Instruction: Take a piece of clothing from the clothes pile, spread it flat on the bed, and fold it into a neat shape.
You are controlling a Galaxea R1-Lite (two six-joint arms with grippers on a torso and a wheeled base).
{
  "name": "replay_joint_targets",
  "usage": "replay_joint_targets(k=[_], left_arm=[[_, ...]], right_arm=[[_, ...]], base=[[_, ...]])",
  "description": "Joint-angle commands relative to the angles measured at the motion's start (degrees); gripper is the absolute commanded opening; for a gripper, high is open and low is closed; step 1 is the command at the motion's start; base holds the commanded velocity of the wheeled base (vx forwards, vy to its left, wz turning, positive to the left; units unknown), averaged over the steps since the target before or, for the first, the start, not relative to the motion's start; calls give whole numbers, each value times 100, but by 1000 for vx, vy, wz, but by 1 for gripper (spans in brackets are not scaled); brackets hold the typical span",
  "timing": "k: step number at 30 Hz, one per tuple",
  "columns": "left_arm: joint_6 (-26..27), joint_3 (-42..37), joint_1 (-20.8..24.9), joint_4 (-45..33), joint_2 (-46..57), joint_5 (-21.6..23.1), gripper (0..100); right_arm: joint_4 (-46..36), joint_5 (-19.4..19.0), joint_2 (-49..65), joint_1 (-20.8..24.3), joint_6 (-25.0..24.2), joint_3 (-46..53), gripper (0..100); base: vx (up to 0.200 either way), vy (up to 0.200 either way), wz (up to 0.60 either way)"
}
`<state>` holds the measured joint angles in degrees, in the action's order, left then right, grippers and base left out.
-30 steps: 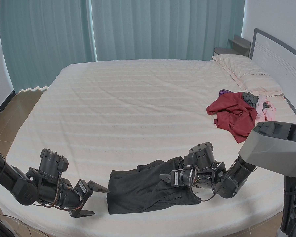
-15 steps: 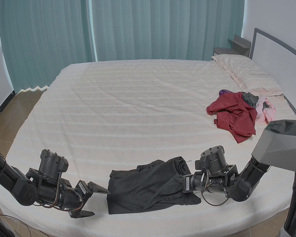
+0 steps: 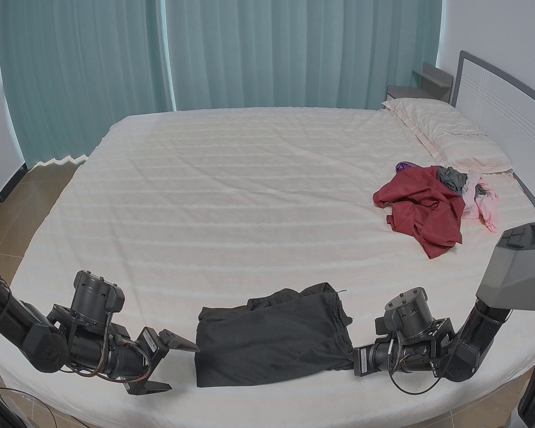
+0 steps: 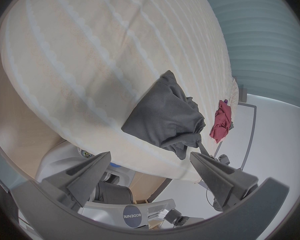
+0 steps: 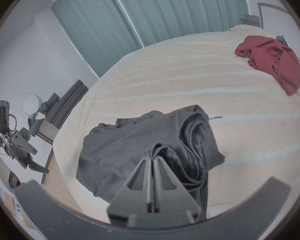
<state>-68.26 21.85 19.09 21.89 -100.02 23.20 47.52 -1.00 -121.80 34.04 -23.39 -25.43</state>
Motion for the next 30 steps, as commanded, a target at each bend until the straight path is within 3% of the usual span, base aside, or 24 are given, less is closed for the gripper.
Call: replay_joint_targets(k=[1, 6, 7, 12, 18, 30], left_arm=[[-4, -5, 7, -1, -8, 0, 100], [-4, -5, 7, -1, -8, 0, 100], [-4, -5, 7, -1, -8, 0, 100], [-4, -5, 7, -1, -8, 0, 100], [-4, 4, 7, -1, -8, 0, 100], [-4, -5, 7, -1, -17, 0, 100]], right_arm=[[3, 3, -37, -20, -7, 38, 0], [-6, 3, -37, -46, -7, 73, 0], [-6, 12, -20, -46, -7, 108, 100], [3, 21, 297, -125, 1, 319, 100], [-6, -14, 508, -398, -16, -76, 100], [-577, 12, -925, -301, -1194, -2238, 100]], base=[[0, 0, 0], [0, 0, 0], [0, 0, 0], [0, 0, 0], [0, 0, 0], [0, 0, 0]])
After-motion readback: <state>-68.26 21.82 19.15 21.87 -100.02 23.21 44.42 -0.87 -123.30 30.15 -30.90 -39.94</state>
